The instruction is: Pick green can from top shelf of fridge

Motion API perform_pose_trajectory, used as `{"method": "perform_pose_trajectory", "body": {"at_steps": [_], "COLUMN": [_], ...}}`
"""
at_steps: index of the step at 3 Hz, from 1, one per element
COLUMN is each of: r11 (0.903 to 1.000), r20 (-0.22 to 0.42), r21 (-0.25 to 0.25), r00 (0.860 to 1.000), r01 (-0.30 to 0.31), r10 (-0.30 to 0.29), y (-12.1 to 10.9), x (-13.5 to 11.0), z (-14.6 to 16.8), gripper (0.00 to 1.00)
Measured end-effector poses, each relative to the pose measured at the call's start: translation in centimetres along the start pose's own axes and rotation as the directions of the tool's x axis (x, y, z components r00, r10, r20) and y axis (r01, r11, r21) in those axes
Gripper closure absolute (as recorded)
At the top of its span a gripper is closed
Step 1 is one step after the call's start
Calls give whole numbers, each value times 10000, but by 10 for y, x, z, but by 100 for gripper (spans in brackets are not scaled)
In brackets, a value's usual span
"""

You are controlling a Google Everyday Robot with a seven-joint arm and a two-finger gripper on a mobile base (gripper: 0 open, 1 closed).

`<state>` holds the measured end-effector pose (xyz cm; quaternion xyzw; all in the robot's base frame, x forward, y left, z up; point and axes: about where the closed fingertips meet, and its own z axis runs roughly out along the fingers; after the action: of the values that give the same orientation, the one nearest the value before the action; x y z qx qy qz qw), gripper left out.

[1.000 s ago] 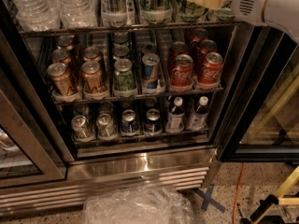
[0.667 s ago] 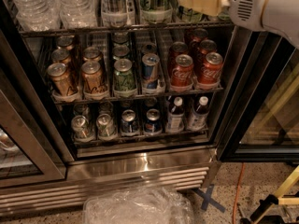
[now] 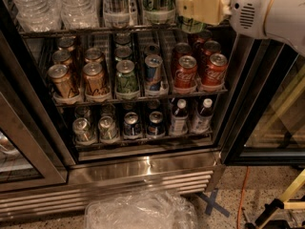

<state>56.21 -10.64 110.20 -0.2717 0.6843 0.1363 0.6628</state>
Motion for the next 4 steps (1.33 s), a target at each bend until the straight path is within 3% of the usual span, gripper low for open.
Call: {"method": "perform_pose_trajectory", "body": {"at_steps": [2, 4], "r11": [9986, 9870], "r20": [-265, -600], "r21": [-439, -1425], "r00": [9992, 9960], "r01": [-303, -745], "r10": [291, 666], "y": [12, 35], "x": [13, 32], "z": [4, 22], "gripper": [100, 100]}}
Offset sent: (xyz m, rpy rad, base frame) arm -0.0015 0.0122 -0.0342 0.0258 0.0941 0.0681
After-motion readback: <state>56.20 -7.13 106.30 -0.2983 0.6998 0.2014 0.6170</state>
